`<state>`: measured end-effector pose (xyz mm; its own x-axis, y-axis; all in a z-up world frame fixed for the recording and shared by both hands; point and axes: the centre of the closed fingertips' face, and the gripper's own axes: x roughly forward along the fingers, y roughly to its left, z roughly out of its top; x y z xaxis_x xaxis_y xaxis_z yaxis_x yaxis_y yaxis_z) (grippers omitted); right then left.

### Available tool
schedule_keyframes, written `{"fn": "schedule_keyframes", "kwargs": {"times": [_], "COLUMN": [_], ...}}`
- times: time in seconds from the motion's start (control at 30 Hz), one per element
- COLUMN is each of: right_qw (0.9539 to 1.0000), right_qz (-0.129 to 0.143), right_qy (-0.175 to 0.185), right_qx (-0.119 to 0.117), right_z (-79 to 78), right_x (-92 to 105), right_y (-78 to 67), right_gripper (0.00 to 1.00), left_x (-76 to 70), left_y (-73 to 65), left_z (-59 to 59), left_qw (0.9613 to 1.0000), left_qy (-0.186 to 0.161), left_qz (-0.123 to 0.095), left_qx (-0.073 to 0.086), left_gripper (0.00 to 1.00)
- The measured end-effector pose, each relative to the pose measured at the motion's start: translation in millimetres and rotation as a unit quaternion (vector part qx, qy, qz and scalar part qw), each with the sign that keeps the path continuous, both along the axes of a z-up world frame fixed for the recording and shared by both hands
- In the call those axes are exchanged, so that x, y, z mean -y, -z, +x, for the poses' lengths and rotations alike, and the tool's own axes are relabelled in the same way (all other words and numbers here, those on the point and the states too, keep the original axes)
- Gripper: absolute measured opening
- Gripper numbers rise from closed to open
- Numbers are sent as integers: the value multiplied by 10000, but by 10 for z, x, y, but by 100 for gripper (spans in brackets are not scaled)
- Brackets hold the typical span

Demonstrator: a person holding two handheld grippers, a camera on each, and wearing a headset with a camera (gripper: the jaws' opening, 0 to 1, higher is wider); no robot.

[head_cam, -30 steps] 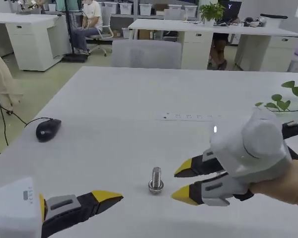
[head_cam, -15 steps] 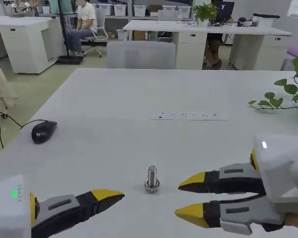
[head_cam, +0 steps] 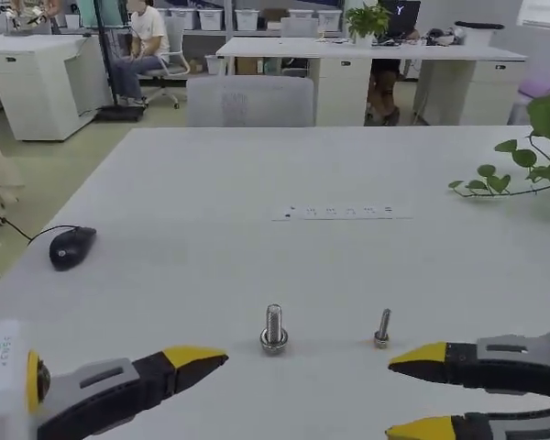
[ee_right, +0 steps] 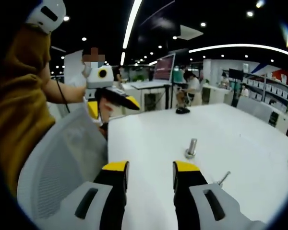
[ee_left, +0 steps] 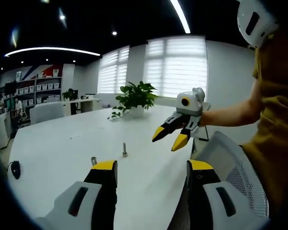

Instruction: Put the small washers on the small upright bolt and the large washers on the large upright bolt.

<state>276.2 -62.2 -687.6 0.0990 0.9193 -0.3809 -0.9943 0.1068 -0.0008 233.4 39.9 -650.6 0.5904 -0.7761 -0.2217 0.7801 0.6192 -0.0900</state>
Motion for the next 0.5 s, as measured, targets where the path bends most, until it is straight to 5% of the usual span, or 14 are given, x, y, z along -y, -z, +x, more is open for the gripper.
{"fn": "schedule_keyframes", "kwargs": {"times": [0.5], "right_qw": [9960], "right_qz": [327], "right_qy": [783], "right_qx": [-298], "right_z": [-87], "right_x": [315], "right_y": [32], "right_gripper": [49], "left_x": [-51], "left_y": [73], "left_z": [-39], "left_qw": [9997], "left_qy": [-36], "left_qz": [-124], "left_qx": [-193], "left_gripper": [62]}}
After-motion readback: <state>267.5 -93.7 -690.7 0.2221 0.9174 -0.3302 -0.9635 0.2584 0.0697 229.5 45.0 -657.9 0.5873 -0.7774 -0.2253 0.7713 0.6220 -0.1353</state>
